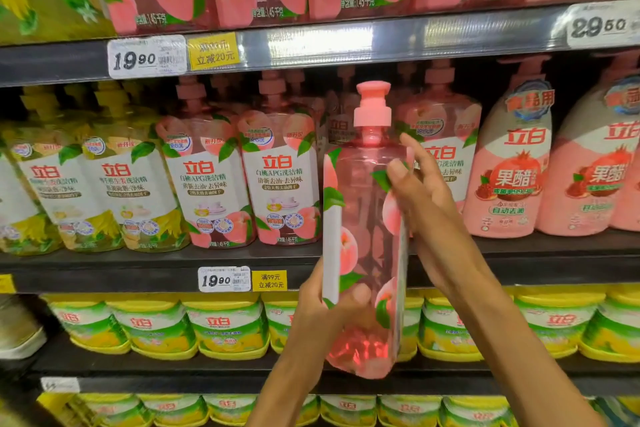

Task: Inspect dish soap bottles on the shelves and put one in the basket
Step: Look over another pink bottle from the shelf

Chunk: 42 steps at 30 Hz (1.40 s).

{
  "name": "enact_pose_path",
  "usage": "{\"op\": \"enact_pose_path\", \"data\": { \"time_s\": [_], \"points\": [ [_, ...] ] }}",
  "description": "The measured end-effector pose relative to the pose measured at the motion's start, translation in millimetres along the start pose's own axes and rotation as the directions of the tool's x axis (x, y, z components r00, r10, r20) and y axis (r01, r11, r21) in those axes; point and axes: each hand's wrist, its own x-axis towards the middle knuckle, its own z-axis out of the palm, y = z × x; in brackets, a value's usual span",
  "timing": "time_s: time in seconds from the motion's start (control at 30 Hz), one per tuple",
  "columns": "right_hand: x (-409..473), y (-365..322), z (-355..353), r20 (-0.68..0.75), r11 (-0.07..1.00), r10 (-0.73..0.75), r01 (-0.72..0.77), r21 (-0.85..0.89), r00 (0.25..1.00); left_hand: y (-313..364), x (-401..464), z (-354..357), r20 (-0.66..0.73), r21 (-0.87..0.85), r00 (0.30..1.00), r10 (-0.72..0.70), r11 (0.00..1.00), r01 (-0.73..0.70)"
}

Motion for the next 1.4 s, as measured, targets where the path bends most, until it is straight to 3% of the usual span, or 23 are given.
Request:
{"op": "enact_pose_path", "data": {
  "time_s": [0.1,0.2,0.37,0.43,0.5,0.6,0.9,1.07,1.17,1.27,1.4],
  "points": [
    [11.6,-7.2,-10.5,0.081,0.997,-0.037,0.042,-0.068,0.996,2.1,-2.1,-8.9,0.014,-0.074,0.998,-0.054,0.996,0.055],
    [16.6,-1.2,-9.9,0.16,0.993,0.035,-0.053,0.11,0.987,-5.6,-2.9,-11.9,0.083,-0.199,0.988,-0.132,0.969,0.147],
    [10.8,4.9,-4.0,0.043,0.969,0.127,-0.133,0.209,0.991,-10.1,4.6,-17.5,0.219,-0.28,0.97,-0.108,0.945,0.169],
    [8.7,2.8,-4.2,-0.03,0.969,0.139,-0.129,0.212,0.99,-3.8,13.0,-20.0,0.139,-0.205,0.986,-0.092,0.971,0.12],
    [8.9,0.4,-2.9,-0.112,0.989,0.099,-0.085,0.123,0.989,3.2,17.9,-17.8,0.072,-0.096,0.997,-0.038,0.994,0.045],
    [5.2,-2.3,5.3,-0.149,0.994,0.004,-0.02,-0.111,0.989,0.4,14.4,-5.6,0.078,0.012,0.997,0.01,1.0,-0.011],
    [9.6,-6.4,-3.1,-0.078,0.979,0.001,-0.017,-0.203,0.997,9.8,10.7,1.0,-0.012,-0.116,0.993,0.114,0.987,-0.114],
    [8.0,-0.3,-3.8,-0.098,0.986,0.149,-0.155,-0.055,0.984,17.8,7.1,-0.5,0.013,-0.106,0.997,0.075,0.992,-0.073],
    [8.1,-0.5,-5.7,-0.092,0.989,0.148,-0.149,-0.008,0.985,18.1,9.7,-6.7,-0.004,-0.182,0.999,0.049,0.982,-0.049],
    [10.4,-1.4,-9.7,-0.055,0.977,0.184,-0.176,0.118,0.981,11.2,13.1,-10.1,0.004,-0.291,0.997,-0.08,0.953,0.078],
    [11.2,0.8,-8.6,0.094,0.945,0.115,-0.138,0.297,0.989,9.4,12.7,-1.6,0.218,-0.358,0.954,-0.206,0.893,0.274]
  ]
}}
